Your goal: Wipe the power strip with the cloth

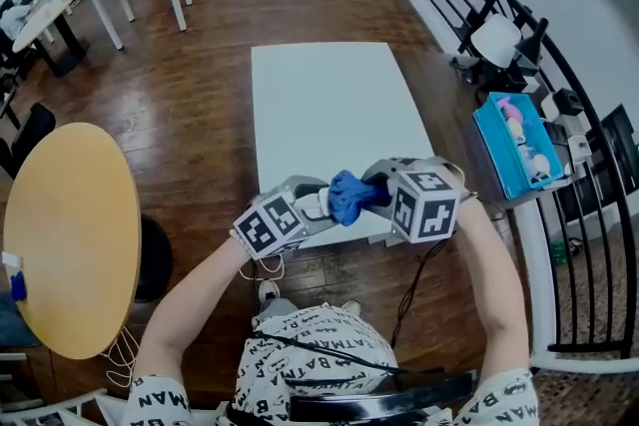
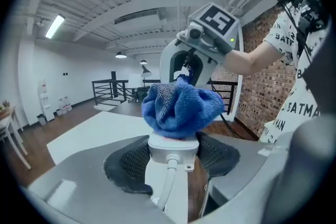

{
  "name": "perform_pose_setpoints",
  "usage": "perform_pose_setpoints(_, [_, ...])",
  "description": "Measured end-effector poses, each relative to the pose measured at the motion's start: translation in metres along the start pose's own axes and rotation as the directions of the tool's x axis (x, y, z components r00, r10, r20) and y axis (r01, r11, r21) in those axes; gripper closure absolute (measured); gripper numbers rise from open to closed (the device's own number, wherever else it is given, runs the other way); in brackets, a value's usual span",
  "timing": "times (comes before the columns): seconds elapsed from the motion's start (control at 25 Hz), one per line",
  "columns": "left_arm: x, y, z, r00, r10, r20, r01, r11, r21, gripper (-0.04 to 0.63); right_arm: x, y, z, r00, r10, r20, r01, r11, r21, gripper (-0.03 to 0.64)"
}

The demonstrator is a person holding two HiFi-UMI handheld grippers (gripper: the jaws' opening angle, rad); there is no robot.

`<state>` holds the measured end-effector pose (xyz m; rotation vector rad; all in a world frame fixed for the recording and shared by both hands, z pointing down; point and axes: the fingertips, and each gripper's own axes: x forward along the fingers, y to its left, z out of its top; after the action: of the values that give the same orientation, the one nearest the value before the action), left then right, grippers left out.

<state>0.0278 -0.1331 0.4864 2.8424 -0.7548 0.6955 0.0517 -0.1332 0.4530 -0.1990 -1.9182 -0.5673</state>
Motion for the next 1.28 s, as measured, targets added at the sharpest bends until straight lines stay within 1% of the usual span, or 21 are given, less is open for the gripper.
perform_pose_setpoints(0.08, [-0.008,-0.001,0.000,1.000,-0.003,0.011,0.003,1.000,0.005,0.318,-0.008,-0.005,-0.032,0.996,-0.010,-0.087,0.011,1.000,0.003,0.491])
perform_pose_setpoints(0.16, [-0.015,-0.003,0.000,1.000,-0.010,0.017,0.010,1.000,0.011,0.318,-0.018,-0.012,-0.067,0.986,-0.024,-0.167,0.031,0.999,0.034,0.491])
perform_pose_setpoints(0.24, [-0.020,-0.007,0.002,0.999,-0.027,0.024,0.026,0.999,0.027,0.318,-0.030,-0.024,-0.094,0.976,-0.049,-0.212,0.068,0.994,0.080,0.491])
perform_pose_setpoints(0.32, [-0.023,-0.014,0.003,0.998,-0.052,0.030,0.050,0.997,0.050,0.318,-0.037,-0.039,-0.099,0.976,-0.076,-0.206,0.102,0.988,0.117,0.491])
perform_pose_setpoints(0.4, [-0.022,-0.021,0.007,0.997,-0.075,0.036,0.072,0.995,0.072,0.318,-0.032,-0.051,-0.085,0.982,-0.080,-0.172,0.102,0.988,0.120,0.491])
perform_pose_setpoints(0.48, [-0.019,-0.028,0.012,0.995,-0.090,0.040,0.086,0.992,0.094,0.318,-0.018,-0.056,-0.064,0.988,-0.050,-0.144,0.064,0.994,0.091,0.491])
perform_pose_setpoints(0.6, [-0.015,-0.033,0.018,0.995,-0.097,0.038,0.092,0.988,0.125,0.318,0.009,-0.048,-0.036,0.992,0.035,-0.121,-0.033,0.999,0.019,0.492])
perform_pose_setpoints(0.68, [-0.015,-0.031,0.019,0.995,-0.092,0.043,0.086,0.988,0.127,0.318,0.022,-0.036,-0.018,0.992,0.086,-0.095,-0.089,0.996,-0.028,0.491])
perform_pose_setpoints(0.76, [-0.018,-0.027,0.017,0.995,-0.087,0.047,0.082,0.990,0.117,0.318,0.030,-0.027,-0.009,0.990,0.115,-0.077,-0.120,0.991,-0.054,0.491])
perform_pose_setpoints(0.84, [-0.023,-0.024,0.012,0.996,-0.078,0.039,0.073,0.991,0.112,0.318,0.033,-0.024,-0.015,0.988,0.119,-0.093,-0.126,0.990,-0.066,0.492])
perform_pose_setpoints(0.96, [-0.033,-0.016,0.003,0.998,-0.058,0.029,0.055,0.993,0.102,0.318,0.027,-0.026,-0.035,0.986,0.113,-0.126,-0.121,0.991,-0.063,0.492])
perform_pose_setpoints(1.08, [-0.041,-0.008,-0.003,0.999,-0.042,0.021,0.039,0.995,0.095,0.318,0.014,-0.026,-0.058,0.985,0.102,-0.142,-0.108,0.994,-0.030,0.492])
perform_pose_setpoints(1.2, [-0.048,-0.005,-0.002,0.999,-0.036,0.035,0.033,0.996,0.079,0.318,0.001,-0.024,-0.086,0.981,0.081,-0.176,-0.081,0.997,0.011,0.492])
perform_pose_setpoints(1.28, [-0.050,-0.003,0.000,0.998,-0.027,0.048,0.024,0.998,0.065,0.318,-0.007,-0.022,-0.108,0.979,0.070,-0.190,-0.060,0.997,0.055,0.492])
